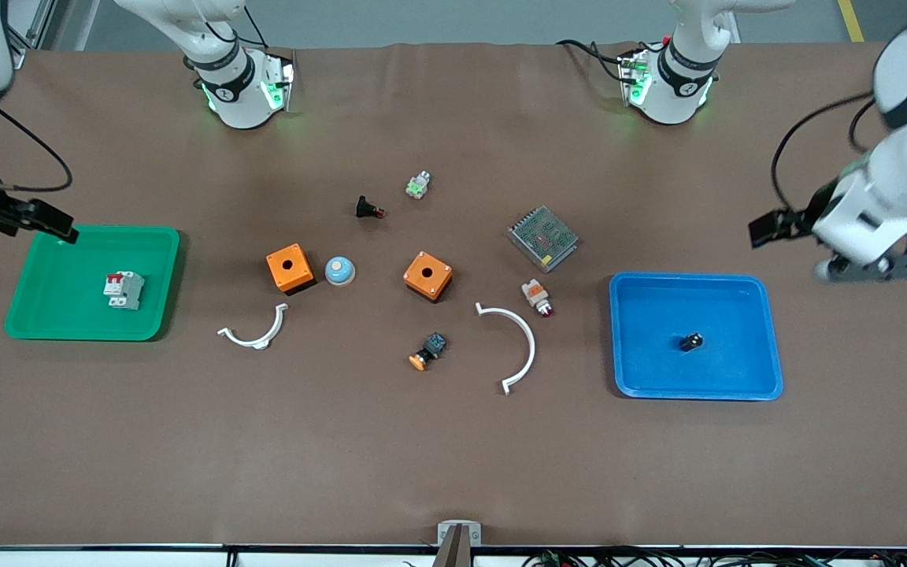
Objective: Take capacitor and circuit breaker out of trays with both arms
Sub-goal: 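Reach the right gripper to the breaker while the left gripper reaches the capacitor, then lower and close the right gripper on the breaker while the left grasps the capacitor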
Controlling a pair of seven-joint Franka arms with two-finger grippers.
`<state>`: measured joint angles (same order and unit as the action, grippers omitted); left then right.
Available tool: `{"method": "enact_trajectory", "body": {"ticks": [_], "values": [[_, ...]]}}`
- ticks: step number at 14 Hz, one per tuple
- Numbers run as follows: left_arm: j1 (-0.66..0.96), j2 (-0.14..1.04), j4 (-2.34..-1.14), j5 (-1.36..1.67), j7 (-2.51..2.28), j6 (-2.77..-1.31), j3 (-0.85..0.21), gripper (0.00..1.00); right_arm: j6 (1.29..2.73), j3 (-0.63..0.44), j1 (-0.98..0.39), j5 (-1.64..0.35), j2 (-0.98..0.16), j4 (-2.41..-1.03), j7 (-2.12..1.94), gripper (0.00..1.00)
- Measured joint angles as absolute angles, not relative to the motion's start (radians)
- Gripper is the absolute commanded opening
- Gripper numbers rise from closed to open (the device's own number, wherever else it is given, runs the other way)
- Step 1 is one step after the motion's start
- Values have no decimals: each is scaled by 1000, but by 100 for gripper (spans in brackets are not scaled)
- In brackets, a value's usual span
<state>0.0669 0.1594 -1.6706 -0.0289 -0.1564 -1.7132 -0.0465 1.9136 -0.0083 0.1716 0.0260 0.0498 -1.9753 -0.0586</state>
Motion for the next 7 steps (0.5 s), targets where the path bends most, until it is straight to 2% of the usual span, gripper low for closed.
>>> {"method": "enact_trajectory", "body": {"ticks": [2,3,7], "values": [[67,220,-1748,-29,-156,-1868,-46,97,2059,-10,230,26,0,-2073,-153,100],[67,246,-1791,-29,-156,-1949,-47,91,2126,-11,261,26,-40,-2103,-198,100],[49,339,-1926,-29,-157,-2237,-46,76,2306,-12,353,26,-231,-2134,-324,100]]}}
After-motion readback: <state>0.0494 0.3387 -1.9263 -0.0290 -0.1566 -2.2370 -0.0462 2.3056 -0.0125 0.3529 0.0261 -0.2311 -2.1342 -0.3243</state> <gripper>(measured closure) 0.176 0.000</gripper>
